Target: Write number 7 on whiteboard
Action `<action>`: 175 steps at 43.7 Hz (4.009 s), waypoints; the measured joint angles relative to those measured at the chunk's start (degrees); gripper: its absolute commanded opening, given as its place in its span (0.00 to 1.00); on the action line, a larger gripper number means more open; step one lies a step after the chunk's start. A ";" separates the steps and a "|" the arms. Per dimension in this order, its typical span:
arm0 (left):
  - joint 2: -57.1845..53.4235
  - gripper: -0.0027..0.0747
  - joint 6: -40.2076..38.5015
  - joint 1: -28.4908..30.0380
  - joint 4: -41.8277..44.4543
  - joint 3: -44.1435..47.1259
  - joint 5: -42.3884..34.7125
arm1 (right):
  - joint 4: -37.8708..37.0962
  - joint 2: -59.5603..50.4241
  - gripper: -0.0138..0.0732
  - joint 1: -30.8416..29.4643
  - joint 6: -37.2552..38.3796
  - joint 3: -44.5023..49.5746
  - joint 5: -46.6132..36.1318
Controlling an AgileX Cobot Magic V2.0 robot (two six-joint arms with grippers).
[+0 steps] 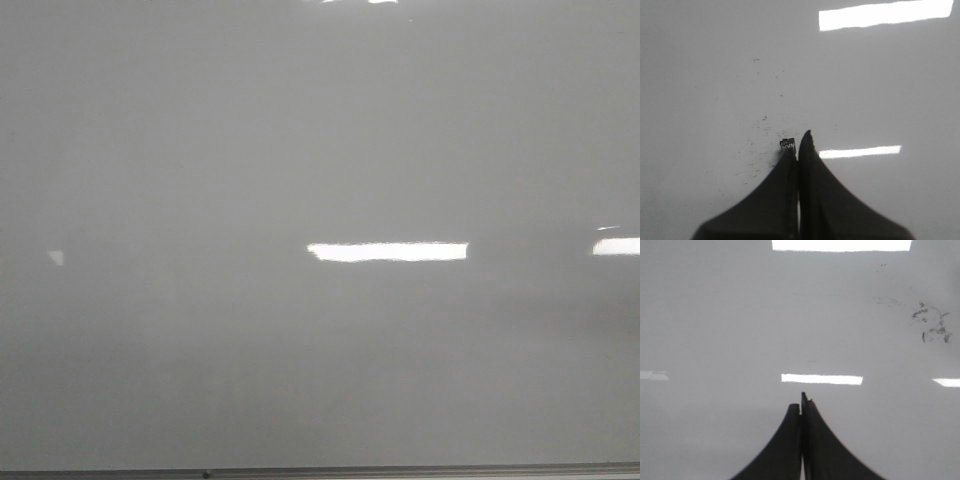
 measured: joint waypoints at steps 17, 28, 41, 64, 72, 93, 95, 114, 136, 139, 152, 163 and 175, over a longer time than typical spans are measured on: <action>0.00 0.01 0.00 0.00 0.00 0.00 0.00 | 0.00 0.00 0.08 0.00 0.00 0.00 0.00; 0.00 0.01 0.00 0.00 0.00 0.00 0.00 | -1.49 0.00 0.08 0.00 -1.19 0.00 -0.32; 0.00 0.01 0.00 0.00 0.00 0.00 0.00 | -1.82 0.00 0.08 0.00 -1.44 0.00 -0.77; 0.00 0.01 0.00 0.00 -2.14 -13.66 6.43 | -0.84 0.39 0.08 0.00 -1.55 -13.19 10.26; 3.85 0.01 0.00 0.00 -2.13 -26.57 17.79 | -0.84 7.28 0.08 0.00 -1.55 -25.31 21.48; 23.66 0.01 0.00 0.00 -2.27 -39.81 37.80 | -0.63 25.54 0.08 0.00 -1.55 -36.72 33.88; 24.92 0.01 0.00 0.00 -2.54 -39.81 38.68 | -0.63 26.34 0.08 0.00 -1.55 -36.72 34.01; 31.39 0.02 0.00 0.00 -4.12 -39.81 39.14 | 1.26 28.65 0.11 0.72 -2.48 -36.72 38.24; 37.61 0.72 0.00 0.00 -4.12 -39.81 39.14 | 1.39 28.65 0.78 6.33 -5.12 -36.72 38.70; 39.08 0.72 0.00 0.00 -4.12 -39.81 39.63 | 1.39 28.65 0.78 6.33 -5.12 -36.72 38.70; 48.72 0.72 0.09 0.00 -2.99 -39.81 42.15 | 1.39 28.65 0.78 6.33 -5.12 -36.72 38.70; 57.91 0.71 -1.46 0.20 0.13 -39.81 39.80 | 1.39 28.65 0.78 6.33 -5.12 -36.72 38.70; 65.08 0.69 -2.95 3.30 0.22 -39.81 30.86 | 1.39 28.65 0.78 6.33 -5.12 -36.72 38.70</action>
